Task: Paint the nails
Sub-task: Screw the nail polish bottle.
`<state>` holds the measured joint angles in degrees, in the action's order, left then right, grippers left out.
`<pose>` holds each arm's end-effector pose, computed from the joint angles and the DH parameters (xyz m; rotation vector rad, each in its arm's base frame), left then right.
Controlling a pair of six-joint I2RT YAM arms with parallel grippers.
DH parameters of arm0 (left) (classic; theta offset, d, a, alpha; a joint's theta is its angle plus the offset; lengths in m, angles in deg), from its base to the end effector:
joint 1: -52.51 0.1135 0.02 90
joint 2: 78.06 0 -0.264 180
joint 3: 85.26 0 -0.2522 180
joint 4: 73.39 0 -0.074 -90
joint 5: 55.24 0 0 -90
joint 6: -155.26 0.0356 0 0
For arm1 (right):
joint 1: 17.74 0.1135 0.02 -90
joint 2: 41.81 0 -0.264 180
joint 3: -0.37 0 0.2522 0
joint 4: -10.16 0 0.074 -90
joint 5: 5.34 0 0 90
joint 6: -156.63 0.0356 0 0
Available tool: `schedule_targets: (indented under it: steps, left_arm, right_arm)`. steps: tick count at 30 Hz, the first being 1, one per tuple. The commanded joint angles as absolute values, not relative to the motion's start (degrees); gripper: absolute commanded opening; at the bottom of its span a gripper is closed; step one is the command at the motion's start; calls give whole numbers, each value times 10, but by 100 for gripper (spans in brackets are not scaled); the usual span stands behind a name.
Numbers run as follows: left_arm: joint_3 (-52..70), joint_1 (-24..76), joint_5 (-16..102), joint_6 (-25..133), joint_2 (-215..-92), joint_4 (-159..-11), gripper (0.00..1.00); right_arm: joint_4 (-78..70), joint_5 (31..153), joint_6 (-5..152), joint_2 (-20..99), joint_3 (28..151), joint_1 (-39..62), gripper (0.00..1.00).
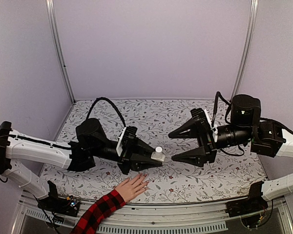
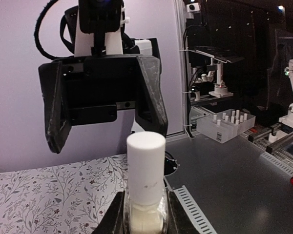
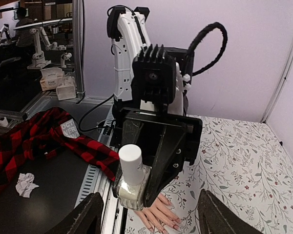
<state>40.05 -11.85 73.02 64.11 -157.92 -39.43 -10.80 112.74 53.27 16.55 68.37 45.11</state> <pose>0.1110 -0.2823 0.2817 1.2987 0.9563 -1.3797 0.0916 0.2154 0.3598 -1.4249 1.2089 1.0438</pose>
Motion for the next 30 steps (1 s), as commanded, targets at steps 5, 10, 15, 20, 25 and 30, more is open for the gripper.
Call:
schedule_targets:
  steps: [5, 10, 15, 20, 25, 30]
  left_arm:
    - [358, -112, 828, 616, -1612, -413, 0]
    - [350, -112, 828, 616, -1620, -421, 0]
    - [349, -113, 824, 618, -1622, -425, 0]
    - [354, -113, 804, 623, -1618, -428, 0]
    - [358, -112, 765, 634, -1607, -438, 0]
    - [371, -112, 684, 647, -1586, -443, 0]
  right_arm:
    - [-124, 1234, 516, 204, 733, 454, 65]
    - [-133, 1248, 510, 233, 755, 469, 62]
    - [-138, 1252, 504, 251, 762, 475, 41]
    - [-140, 1252, 508, 254, 763, 475, 18]
    - [-144, 1246, 516, 263, 766, 475, 0]
    - [-142, 1198, 536, 265, 766, 475, 0]
